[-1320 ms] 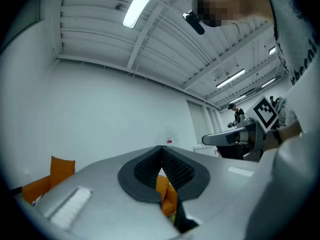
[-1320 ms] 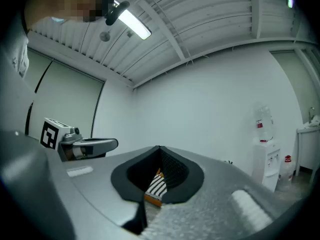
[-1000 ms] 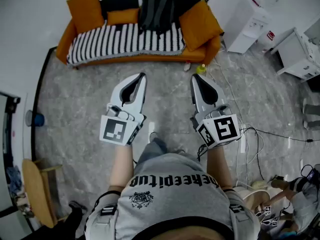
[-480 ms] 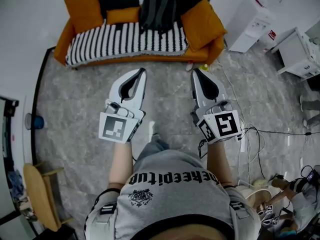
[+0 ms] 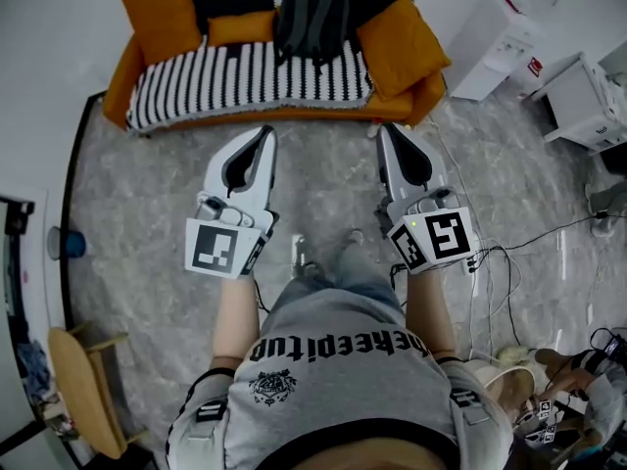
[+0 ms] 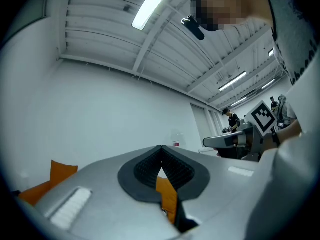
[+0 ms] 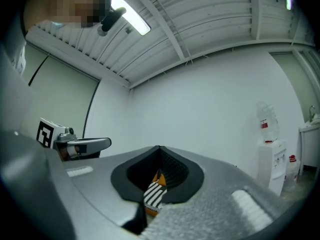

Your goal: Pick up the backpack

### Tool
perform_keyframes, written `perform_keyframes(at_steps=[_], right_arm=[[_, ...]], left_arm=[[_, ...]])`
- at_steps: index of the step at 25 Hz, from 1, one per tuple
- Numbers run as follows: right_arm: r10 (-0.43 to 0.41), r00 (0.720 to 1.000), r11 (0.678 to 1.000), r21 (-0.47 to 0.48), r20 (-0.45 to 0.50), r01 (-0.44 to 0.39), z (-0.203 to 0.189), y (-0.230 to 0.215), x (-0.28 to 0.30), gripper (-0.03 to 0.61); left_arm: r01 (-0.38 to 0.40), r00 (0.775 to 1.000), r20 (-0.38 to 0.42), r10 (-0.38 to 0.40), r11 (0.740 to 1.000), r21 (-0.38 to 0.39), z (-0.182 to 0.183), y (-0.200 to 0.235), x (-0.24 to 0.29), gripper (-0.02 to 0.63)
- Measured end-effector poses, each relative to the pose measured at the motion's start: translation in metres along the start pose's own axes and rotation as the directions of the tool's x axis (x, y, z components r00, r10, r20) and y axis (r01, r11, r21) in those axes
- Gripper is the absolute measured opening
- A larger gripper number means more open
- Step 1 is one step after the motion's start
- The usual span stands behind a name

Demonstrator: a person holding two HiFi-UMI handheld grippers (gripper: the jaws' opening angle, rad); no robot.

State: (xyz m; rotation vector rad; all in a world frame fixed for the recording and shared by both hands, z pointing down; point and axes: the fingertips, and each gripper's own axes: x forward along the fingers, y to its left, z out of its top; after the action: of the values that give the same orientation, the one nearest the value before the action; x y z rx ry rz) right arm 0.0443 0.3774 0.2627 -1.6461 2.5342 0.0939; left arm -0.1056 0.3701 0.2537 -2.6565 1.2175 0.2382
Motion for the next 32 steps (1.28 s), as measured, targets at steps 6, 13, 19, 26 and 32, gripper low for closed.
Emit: perform_keyframes(at_steps=[6,13,19,26,32], right_arm=[[0.010,1.000,1.000,0.000,-0.006,-0.010,-0.008,-0.014,0.031,0.003],[0.034,0.999,0.999,0.018,0.006,-0.034,-0.012,-0.051,0.086,0.003],[0.061,0.998,0.998,0.003,0.003,-0.061,-0.012,-0.088,0.136,0.003],[0.090,0.996,0.996,0.002,0.000,-0.090,-0.010,-0.133,0.173,0.003],[0.113,0.994,0.993,0.016,0.009,-0.113,-0.012,-0.165,0.196,0.003]], left_arm=[[-0.012,1.000,-0.006,0.012,1.000,0.015,-0.010,0.018,0.018,0.009],[-0.056,0.998,-0.010,0.056,0.998,0.029,-0.020,0.053,0.064,0.011],[-0.066,0.998,-0.016,0.067,0.997,0.042,-0.029,0.077,0.121,0.011],[-0.072,0.997,-0.022,0.074,0.995,0.062,-0.036,0.084,0.180,0.014],[-0.078,0.996,-0.029,0.080,0.994,0.074,-0.044,0.088,0.222,0.014]])
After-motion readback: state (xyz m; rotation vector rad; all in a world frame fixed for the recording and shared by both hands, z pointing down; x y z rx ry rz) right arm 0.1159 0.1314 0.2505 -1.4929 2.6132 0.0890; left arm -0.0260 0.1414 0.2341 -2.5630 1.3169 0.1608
